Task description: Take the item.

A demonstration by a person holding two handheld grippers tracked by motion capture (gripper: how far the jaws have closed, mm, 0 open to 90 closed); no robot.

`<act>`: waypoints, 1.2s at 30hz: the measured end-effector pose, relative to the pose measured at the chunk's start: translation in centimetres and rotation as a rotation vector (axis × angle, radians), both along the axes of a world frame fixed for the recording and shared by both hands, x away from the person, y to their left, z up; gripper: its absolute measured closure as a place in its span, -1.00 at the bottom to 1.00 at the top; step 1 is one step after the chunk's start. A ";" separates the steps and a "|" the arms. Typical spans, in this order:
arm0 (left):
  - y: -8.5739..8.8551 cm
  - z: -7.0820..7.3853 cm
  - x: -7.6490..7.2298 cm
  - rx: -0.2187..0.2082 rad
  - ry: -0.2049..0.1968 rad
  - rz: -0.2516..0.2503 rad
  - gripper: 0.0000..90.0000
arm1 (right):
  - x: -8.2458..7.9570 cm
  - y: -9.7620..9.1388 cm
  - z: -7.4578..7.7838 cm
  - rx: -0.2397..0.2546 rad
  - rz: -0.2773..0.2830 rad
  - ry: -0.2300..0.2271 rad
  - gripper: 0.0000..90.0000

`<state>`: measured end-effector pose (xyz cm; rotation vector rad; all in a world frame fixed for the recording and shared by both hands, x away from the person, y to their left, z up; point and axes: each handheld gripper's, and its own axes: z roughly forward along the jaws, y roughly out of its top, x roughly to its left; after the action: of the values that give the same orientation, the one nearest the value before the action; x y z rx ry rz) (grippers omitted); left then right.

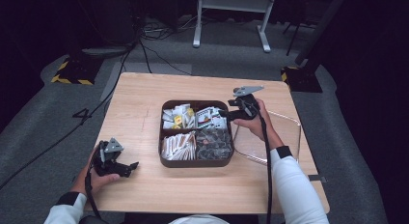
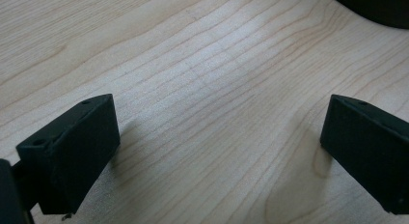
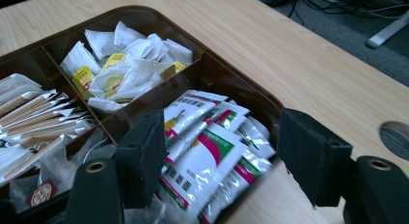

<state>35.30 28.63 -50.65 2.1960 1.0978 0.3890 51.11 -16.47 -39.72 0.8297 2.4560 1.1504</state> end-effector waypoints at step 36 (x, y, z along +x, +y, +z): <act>0.0 0.0 -0.1 0.003 0.000 0.004 -0.99 | 2.3 8.3 -4.2 -0.145 0.073 0.113 0.17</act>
<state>35.25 28.65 -50.63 2.1964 1.1019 0.3927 53.41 -8.22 -43.87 0.7889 2.6457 0.9584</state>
